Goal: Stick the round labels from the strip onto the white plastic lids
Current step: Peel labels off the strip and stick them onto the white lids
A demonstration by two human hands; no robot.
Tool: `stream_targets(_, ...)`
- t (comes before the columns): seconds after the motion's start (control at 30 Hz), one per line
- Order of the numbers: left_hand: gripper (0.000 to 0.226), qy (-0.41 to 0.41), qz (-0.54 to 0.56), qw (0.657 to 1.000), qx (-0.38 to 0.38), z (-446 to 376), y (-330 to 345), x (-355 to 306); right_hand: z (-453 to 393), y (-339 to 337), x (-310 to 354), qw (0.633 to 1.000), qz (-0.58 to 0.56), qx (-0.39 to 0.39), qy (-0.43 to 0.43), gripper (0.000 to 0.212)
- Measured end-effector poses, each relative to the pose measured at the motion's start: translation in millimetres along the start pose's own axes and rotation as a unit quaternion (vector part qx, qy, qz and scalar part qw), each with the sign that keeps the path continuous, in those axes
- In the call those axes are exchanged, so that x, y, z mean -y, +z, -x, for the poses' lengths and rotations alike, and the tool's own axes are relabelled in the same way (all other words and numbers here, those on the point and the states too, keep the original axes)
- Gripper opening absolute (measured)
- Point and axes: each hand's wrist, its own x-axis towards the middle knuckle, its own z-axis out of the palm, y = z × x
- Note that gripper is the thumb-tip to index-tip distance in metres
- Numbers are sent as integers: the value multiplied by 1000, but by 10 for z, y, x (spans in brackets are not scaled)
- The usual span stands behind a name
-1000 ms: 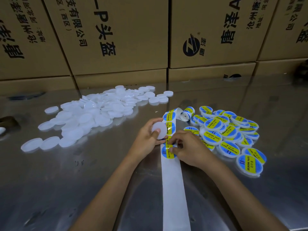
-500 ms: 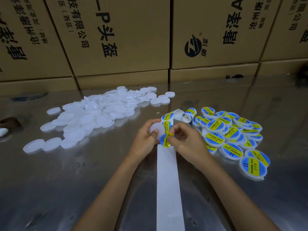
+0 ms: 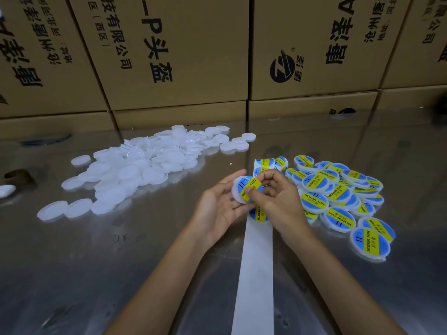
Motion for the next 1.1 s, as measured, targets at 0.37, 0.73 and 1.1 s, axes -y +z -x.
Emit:
stream_targets(0.37, 34, 11, -12, 1000, 14, 8, 18, 26, -1, -5, -27, 998, 56, 4, -25, 29)
stream_targets(0.73, 35, 11, -7, 1000, 8, 23, 10, 15, 13, -20, -84, 968, 216, -41, -121, 30)
stream_targets(1.1, 42, -5, 49, 998, 30, 47, 22, -8, 35, -42, -76, 965, 225, -34, -133, 36)
